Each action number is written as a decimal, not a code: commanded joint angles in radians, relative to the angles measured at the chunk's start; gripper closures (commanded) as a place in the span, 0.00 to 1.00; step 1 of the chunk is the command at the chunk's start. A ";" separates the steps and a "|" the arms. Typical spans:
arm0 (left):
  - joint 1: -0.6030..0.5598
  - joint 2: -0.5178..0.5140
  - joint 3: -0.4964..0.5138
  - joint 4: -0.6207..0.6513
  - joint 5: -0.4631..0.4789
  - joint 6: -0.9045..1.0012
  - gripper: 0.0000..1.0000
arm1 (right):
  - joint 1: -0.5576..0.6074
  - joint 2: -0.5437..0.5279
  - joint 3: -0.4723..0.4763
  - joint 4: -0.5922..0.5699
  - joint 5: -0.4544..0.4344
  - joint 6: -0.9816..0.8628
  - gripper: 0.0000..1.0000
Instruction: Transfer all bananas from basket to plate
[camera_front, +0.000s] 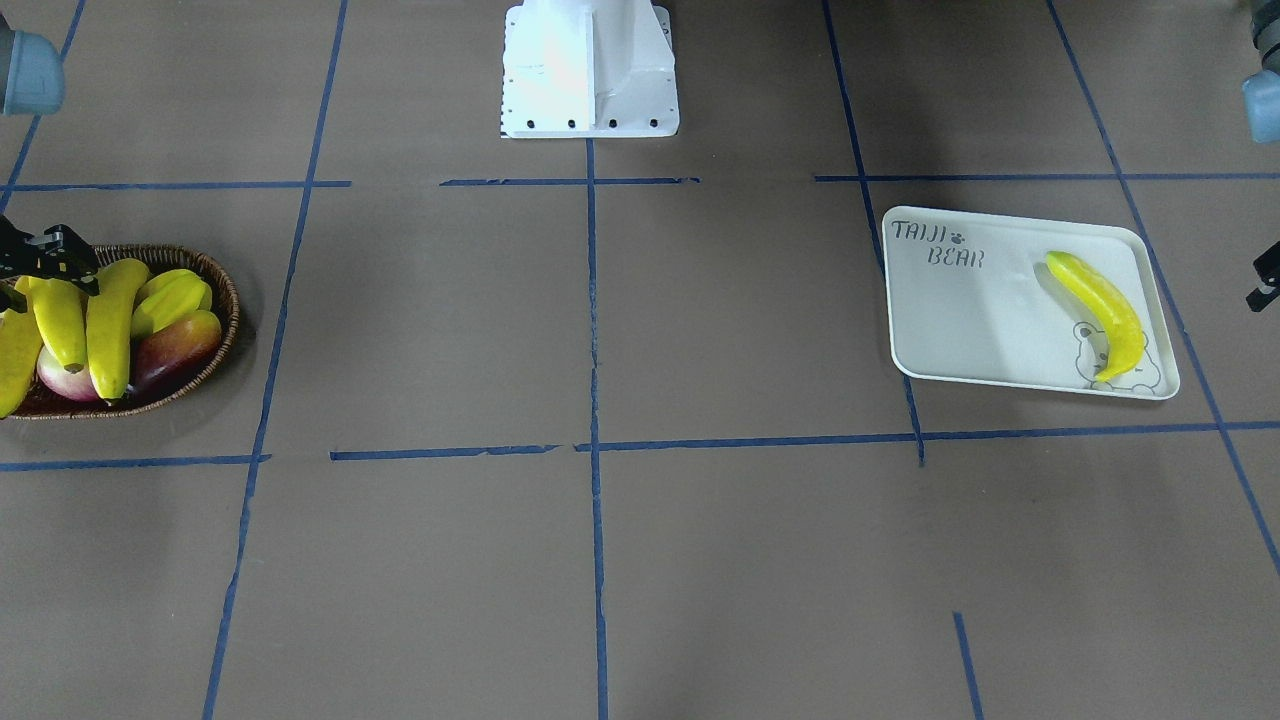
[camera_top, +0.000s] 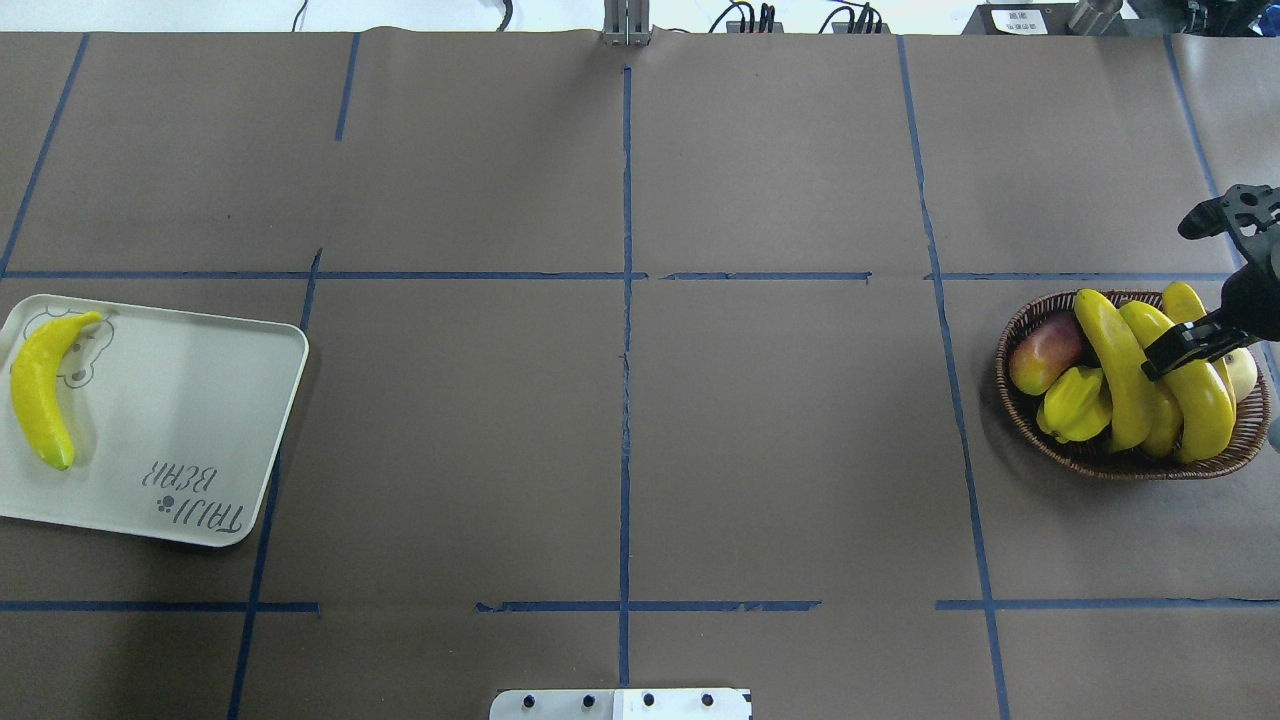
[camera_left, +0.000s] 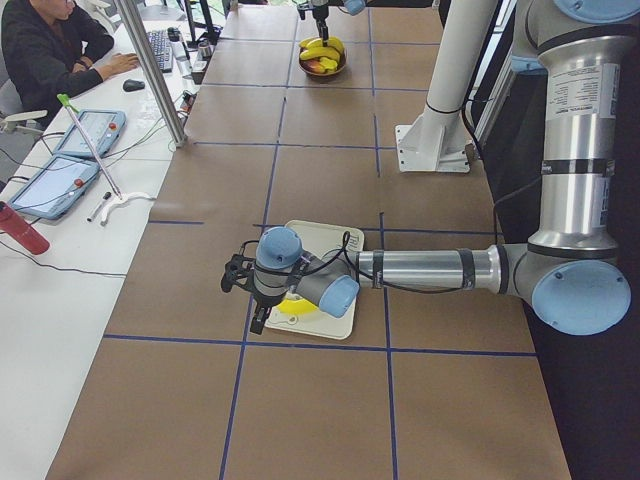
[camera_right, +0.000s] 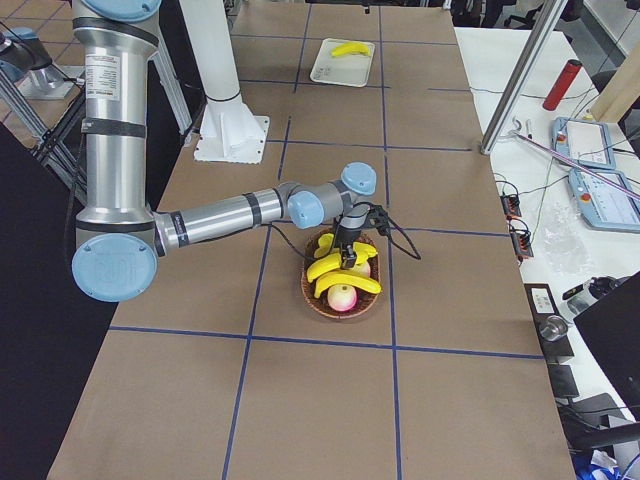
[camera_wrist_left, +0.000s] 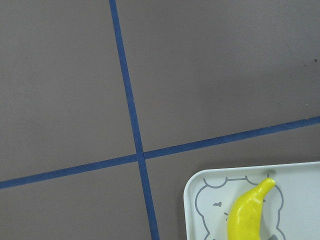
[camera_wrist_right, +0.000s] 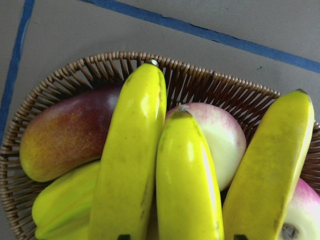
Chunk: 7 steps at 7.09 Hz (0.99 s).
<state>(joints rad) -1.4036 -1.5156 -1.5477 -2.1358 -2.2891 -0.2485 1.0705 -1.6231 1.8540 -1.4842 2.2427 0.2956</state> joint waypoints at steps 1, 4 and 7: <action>0.000 0.000 0.000 0.000 -0.001 0.000 0.00 | -0.003 0.003 -0.001 -0.004 -0.002 -0.009 0.62; 0.000 0.000 -0.003 0.000 -0.003 -0.014 0.00 | 0.029 -0.001 0.010 -0.005 0.005 -0.058 1.00; 0.000 0.003 -0.008 -0.004 -0.050 -0.048 0.00 | 0.109 0.023 0.169 -0.259 0.053 -0.142 1.00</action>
<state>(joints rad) -1.4036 -1.5133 -1.5529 -2.1393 -2.3324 -0.2913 1.1501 -1.6172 1.9406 -1.6111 2.2727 0.1847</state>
